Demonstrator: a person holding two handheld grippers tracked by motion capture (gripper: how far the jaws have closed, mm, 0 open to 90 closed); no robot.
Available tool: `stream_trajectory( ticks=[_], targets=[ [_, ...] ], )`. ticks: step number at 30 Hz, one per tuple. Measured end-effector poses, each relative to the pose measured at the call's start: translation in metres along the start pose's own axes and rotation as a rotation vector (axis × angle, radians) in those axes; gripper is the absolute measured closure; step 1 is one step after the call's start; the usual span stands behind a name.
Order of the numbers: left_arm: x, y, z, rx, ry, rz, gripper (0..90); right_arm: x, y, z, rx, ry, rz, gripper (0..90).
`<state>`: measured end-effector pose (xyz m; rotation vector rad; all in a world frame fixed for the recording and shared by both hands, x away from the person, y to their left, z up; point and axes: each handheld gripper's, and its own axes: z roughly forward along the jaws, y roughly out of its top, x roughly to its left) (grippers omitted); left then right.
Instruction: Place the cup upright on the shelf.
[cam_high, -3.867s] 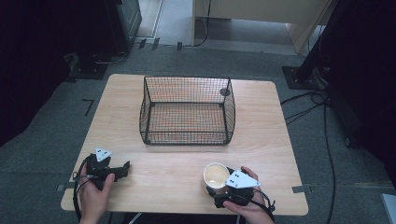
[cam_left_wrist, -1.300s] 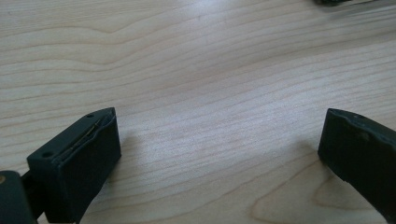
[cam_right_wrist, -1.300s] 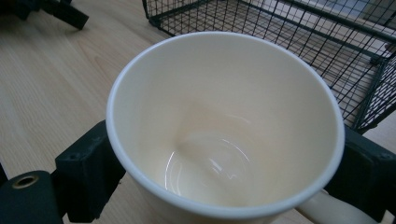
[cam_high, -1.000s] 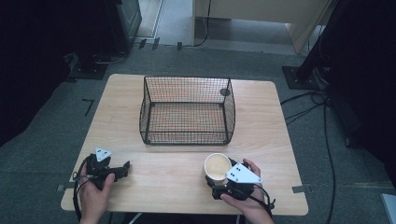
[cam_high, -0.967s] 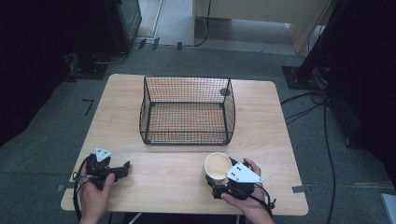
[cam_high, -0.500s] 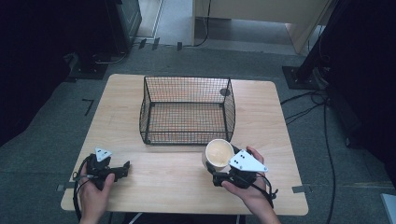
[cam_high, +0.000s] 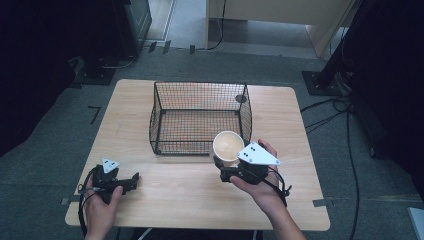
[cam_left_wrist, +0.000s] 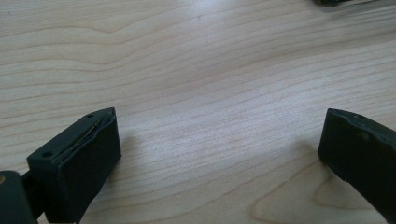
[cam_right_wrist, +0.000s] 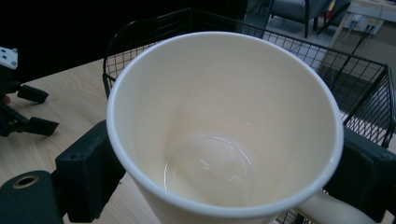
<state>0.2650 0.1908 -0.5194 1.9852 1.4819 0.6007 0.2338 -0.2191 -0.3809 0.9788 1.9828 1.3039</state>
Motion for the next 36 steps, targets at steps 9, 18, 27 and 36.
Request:
stream_trajectory(
  ticks=[9, 18, 27, 36],
  targets=[
    [0.0, 0.0, 0.0, 0.002, 0.0, 0.001, 0.0, -0.004, 0.025, 0.017, -0.013, -0.012, -0.016, 9.6],
    [0.0, 0.0, 0.0, 0.001, -0.001, 0.0, 0.0, -0.016, 0.043, 0.033, -0.023, -0.045, -0.008, 9.6],
    [0.0, 0.0, 0.0, 0.0, 0.0, 0.0, 0.0, -0.03, 0.057, 0.055, -0.023, -0.077, 0.005, 9.6],
    [0.0, 0.0, 0.0, 0.001, 0.0, 0.001, 0.0, -0.043, 0.06, 0.084, 0.012, -0.105, 0.021, 9.6]
  ],
)
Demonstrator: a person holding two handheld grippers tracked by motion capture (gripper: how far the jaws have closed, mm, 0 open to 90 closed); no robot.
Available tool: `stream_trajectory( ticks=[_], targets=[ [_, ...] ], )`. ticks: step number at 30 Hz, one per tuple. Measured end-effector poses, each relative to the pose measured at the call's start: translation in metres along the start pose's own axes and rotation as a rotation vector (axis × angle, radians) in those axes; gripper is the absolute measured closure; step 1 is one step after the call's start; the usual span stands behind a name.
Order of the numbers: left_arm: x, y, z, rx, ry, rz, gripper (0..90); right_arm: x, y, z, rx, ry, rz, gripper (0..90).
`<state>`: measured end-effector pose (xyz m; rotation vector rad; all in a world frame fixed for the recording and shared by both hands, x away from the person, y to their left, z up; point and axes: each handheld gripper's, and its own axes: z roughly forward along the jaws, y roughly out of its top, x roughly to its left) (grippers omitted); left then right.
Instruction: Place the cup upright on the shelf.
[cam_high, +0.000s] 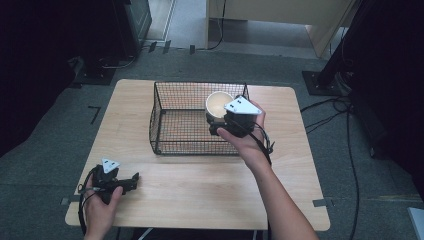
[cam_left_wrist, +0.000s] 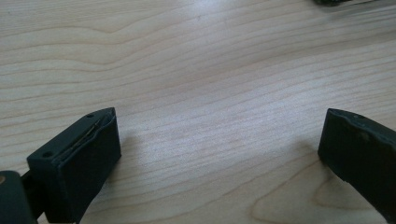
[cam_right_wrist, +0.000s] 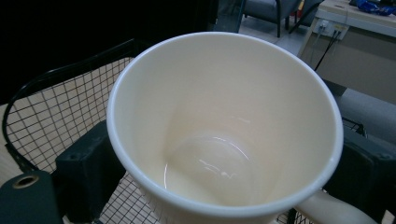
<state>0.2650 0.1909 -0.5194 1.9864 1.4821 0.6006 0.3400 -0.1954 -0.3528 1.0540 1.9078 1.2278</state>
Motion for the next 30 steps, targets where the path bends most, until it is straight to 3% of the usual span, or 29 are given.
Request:
stream_trajectory(
  ticks=[10, 14, 22, 30],
  targets=[
    [0.0, 0.0, 0.0, 0.001, 0.0, 0.0, 0.0, -0.014, -0.002, 0.036, 0.022, -0.024, 0.033, 9.7],
    [0.0, 0.0, 0.0, 0.0, -0.001, 0.0, 0.0, -0.019, -0.003, 0.05, 0.033, -0.013, 0.042, 9.7],
    [0.0, 0.0, 0.0, 0.0, 0.0, 0.002, 0.0, -0.016, -0.007, 0.076, 0.056, 0.034, 0.027, 9.6],
    [0.0, 0.0, 0.0, 0.0, -0.001, 0.001, 0.0, -0.014, -0.018, 0.104, 0.136, 0.07, 0.014, 9.7]
  ],
)
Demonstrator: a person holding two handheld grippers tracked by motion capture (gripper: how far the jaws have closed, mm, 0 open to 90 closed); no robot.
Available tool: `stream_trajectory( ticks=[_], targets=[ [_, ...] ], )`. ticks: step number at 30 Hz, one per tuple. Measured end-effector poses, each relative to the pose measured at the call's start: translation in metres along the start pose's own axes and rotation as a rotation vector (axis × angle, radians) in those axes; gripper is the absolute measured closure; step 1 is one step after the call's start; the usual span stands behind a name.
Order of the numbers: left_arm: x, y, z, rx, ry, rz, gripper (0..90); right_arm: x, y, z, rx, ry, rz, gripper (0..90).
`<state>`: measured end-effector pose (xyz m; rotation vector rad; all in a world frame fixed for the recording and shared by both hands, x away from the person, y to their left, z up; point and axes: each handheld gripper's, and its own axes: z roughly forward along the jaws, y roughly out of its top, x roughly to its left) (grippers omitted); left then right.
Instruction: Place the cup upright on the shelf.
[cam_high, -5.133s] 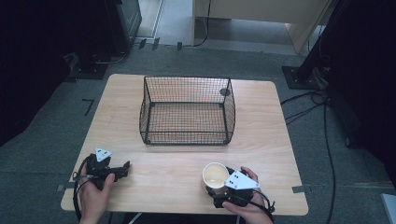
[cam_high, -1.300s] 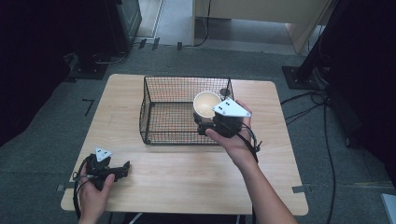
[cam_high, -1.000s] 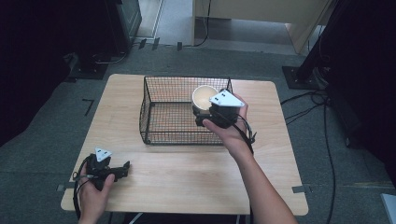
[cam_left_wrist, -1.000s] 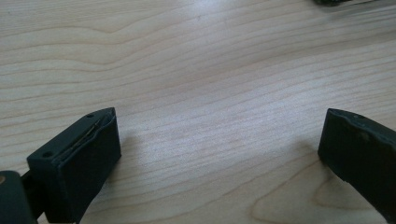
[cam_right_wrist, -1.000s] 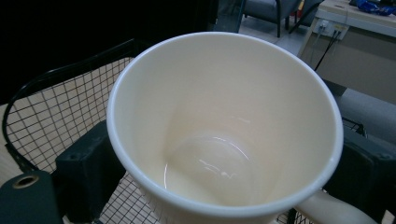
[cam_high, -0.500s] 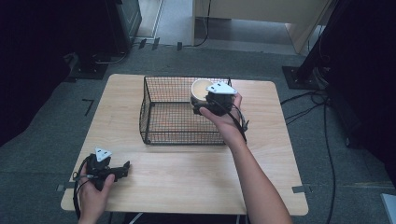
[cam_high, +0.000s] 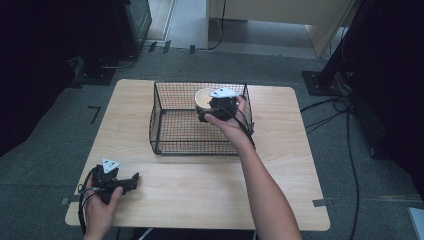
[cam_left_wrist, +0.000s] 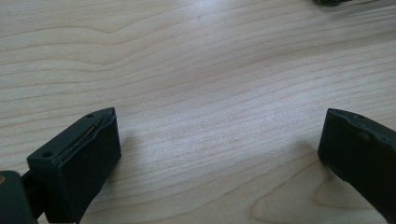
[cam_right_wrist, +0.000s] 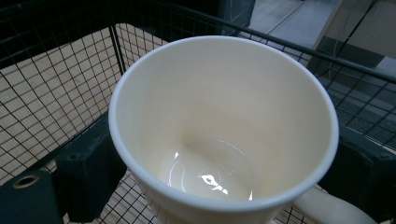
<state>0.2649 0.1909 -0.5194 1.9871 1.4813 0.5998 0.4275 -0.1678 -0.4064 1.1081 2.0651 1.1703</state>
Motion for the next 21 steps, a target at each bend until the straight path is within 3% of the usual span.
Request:
stream_trajectory(
  ticks=[21],
  targets=[
    [0.0, 0.0, 0.0, 0.0, 0.001, 0.0, 0.0, 0.003, -0.014, 0.037, 0.2, 0.04, -0.047, 9.7]
  ],
)
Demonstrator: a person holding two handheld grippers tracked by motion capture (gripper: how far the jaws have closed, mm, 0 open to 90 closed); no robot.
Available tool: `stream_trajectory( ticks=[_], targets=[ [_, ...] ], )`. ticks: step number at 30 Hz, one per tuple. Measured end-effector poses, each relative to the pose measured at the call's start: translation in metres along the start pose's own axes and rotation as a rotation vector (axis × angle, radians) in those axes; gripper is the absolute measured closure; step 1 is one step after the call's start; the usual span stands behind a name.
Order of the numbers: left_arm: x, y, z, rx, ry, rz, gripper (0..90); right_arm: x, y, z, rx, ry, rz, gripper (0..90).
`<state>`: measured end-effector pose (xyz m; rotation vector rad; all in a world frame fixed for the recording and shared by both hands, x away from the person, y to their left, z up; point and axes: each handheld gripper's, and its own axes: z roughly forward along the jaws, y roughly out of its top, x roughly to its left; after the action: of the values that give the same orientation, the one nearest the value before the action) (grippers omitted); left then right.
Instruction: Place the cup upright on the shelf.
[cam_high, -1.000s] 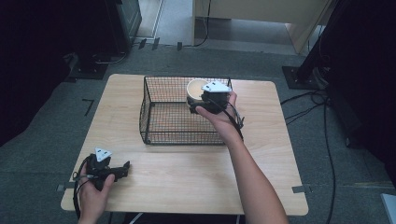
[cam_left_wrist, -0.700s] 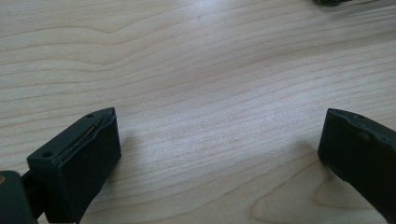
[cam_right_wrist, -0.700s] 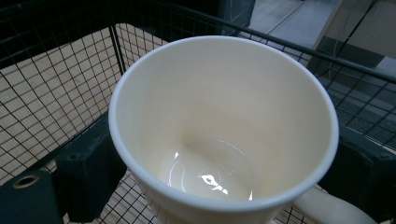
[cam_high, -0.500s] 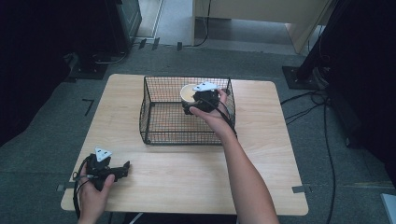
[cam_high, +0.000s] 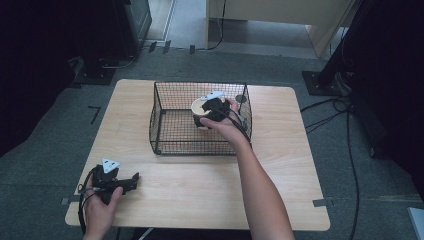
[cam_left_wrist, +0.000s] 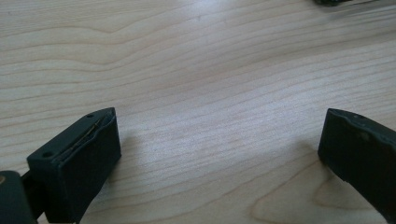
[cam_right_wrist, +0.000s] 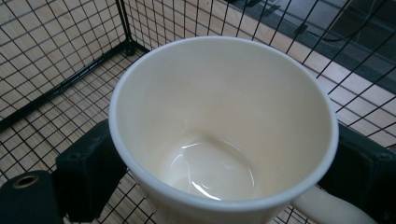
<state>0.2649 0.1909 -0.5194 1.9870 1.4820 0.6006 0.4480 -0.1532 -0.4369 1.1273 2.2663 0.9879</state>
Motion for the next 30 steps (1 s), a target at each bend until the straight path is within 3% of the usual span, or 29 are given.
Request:
stream_trajectory(
  ticks=[11, 21, 24, 30],
  targets=[
    [0.0, 0.0, 0.0, -0.001, 0.0, -0.001, 0.0, 0.0, -0.003, 0.008, 0.081, -0.017, -0.013, 9.6],
    [0.0, 0.0, 0.0, -0.001, 0.0, 0.0, 0.0, -0.007, -0.001, 0.007, 0.098, 0.022, 0.036, 9.6],
    [0.0, 0.0, 0.0, -0.001, 0.0, 0.0, 0.0, -0.009, 0.001, 0.004, 0.1, 0.031, 0.048, 2.6],
    [0.0, 0.0, 0.0, -0.001, 0.0, 0.0, 0.0, -0.015, 0.004, -0.008, 0.082, 0.032, 0.068, 0.0]
  ],
)
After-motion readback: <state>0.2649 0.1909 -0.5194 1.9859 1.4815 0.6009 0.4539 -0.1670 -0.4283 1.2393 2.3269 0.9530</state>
